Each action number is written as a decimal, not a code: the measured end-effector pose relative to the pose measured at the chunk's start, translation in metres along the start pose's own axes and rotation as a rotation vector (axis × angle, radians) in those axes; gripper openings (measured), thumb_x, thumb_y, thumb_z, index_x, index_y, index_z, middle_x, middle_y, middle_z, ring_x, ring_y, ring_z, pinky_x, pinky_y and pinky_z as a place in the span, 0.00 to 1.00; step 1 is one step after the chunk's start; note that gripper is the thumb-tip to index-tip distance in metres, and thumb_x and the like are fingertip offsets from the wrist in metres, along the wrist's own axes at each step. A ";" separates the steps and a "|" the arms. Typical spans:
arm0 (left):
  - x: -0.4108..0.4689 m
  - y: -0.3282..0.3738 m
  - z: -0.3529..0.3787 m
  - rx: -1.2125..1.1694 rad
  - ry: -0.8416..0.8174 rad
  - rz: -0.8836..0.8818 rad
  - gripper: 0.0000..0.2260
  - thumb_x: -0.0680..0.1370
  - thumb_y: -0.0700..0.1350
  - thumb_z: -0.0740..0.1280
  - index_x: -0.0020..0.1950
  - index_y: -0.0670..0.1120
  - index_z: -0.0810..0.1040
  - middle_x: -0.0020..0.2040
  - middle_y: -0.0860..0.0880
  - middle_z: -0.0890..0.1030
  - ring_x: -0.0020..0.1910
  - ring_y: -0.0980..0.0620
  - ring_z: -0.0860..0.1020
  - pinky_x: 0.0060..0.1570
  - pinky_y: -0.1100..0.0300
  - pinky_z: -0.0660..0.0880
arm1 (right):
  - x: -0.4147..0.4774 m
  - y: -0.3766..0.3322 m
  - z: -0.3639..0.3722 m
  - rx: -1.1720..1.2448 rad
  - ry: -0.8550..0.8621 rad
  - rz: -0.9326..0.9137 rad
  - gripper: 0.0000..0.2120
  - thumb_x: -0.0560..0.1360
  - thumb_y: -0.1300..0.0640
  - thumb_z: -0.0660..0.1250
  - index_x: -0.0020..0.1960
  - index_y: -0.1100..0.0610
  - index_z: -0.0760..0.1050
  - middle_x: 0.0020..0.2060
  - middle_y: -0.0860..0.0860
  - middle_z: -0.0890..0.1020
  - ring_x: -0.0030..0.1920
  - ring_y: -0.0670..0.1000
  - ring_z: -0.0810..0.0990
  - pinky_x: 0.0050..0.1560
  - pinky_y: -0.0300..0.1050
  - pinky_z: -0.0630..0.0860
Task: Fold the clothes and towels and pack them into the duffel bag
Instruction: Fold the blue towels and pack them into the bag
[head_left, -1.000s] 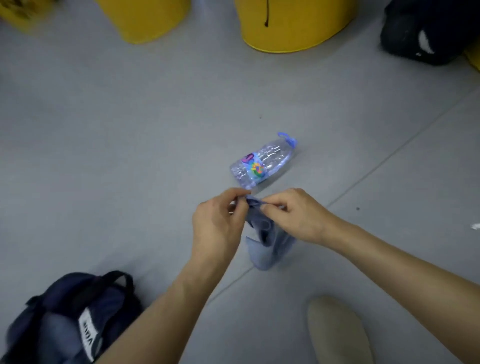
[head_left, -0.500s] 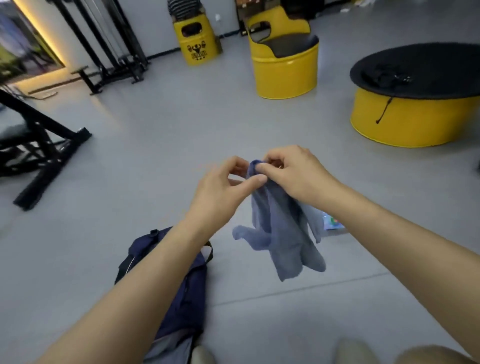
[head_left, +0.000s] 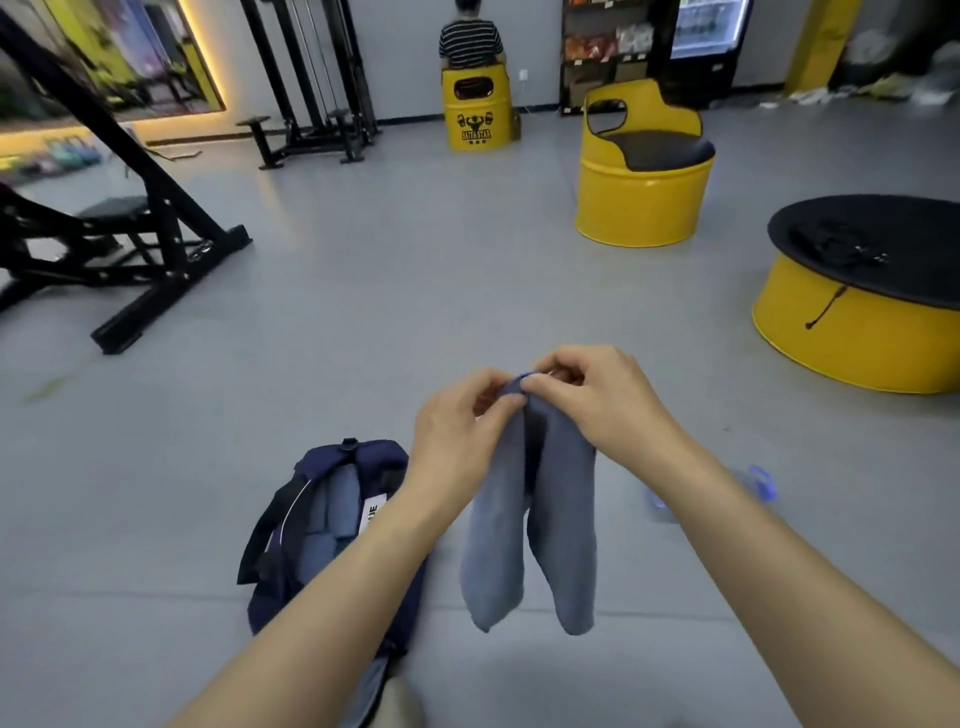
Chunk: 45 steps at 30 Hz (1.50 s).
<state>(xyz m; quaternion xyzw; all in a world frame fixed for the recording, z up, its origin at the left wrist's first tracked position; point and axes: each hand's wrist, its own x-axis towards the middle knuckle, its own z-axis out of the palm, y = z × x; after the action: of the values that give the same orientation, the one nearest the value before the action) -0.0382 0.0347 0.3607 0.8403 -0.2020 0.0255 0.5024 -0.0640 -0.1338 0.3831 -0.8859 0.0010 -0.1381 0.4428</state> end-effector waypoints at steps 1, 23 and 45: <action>-0.001 -0.003 0.001 -0.028 0.025 -0.007 0.06 0.80 0.49 0.67 0.52 0.56 0.83 0.47 0.59 0.85 0.51 0.58 0.82 0.55 0.50 0.78 | -0.002 0.002 0.004 0.030 0.005 0.011 0.04 0.74 0.48 0.71 0.43 0.46 0.83 0.35 0.45 0.83 0.42 0.46 0.81 0.47 0.48 0.78; 0.021 -0.037 0.022 0.142 -0.077 0.089 0.12 0.81 0.44 0.67 0.62 0.57 0.80 0.51 0.60 0.82 0.53 0.60 0.78 0.55 0.58 0.75 | -0.001 0.040 0.035 0.069 -0.017 0.113 0.08 0.77 0.59 0.65 0.48 0.47 0.69 0.38 0.43 0.84 0.37 0.45 0.77 0.41 0.45 0.73; 0.015 -0.042 0.004 0.002 -0.049 0.169 0.07 0.79 0.45 0.70 0.53 0.56 0.84 0.49 0.61 0.83 0.51 0.56 0.81 0.51 0.55 0.77 | 0.001 0.037 0.051 -0.097 0.097 0.058 0.09 0.73 0.51 0.73 0.41 0.49 0.72 0.30 0.45 0.78 0.36 0.48 0.74 0.33 0.38 0.67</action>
<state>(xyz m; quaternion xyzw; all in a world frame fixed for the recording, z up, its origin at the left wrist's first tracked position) -0.0097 0.0442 0.3278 0.8210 -0.2845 0.0475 0.4926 -0.0456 -0.1164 0.3251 -0.8981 0.0546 -0.1677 0.4028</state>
